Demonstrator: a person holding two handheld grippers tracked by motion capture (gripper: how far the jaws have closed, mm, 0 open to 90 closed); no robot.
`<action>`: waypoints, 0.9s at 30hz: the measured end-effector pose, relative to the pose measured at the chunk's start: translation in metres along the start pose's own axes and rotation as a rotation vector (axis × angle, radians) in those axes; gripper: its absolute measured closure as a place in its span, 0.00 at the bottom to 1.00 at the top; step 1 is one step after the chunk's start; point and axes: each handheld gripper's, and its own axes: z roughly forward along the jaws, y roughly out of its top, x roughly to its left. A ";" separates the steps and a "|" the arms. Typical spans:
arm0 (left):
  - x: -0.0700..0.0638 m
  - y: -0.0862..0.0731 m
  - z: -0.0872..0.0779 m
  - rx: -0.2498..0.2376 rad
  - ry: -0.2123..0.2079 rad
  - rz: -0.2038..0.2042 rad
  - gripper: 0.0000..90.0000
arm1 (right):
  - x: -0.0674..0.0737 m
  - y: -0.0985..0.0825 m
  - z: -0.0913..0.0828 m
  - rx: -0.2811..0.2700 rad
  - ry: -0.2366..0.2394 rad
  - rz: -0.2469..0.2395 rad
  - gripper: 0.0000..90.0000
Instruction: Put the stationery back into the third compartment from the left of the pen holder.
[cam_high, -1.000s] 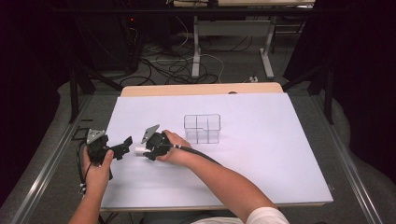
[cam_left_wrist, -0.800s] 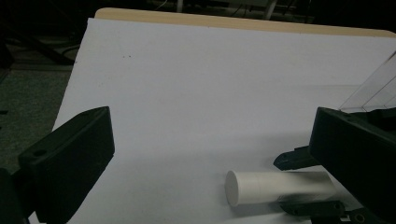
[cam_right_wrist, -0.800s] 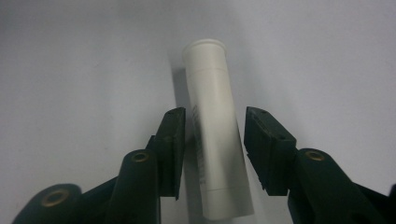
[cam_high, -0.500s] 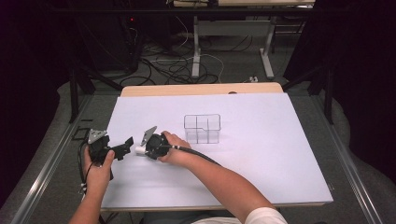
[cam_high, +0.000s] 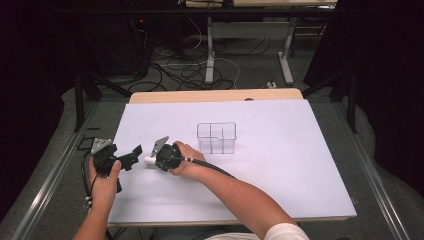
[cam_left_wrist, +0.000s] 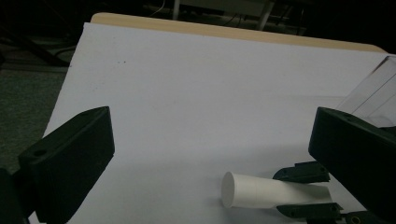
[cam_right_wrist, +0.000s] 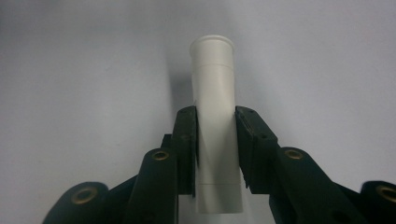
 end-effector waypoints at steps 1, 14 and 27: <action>-0.001 0.001 -0.001 -0.004 -0.009 -0.009 0.00 | 0.001 0.000 -0.002 -0.007 -0.001 0.010 0.78; -0.022 0.014 -0.007 -0.043 -0.136 -0.043 0.00 | 0.002 -0.017 -0.047 -0.136 -0.091 0.082 0.78; -0.050 0.021 -0.011 -0.021 -0.231 -0.027 0.05 | 0.008 -0.051 -0.091 -0.254 -0.192 0.163 0.78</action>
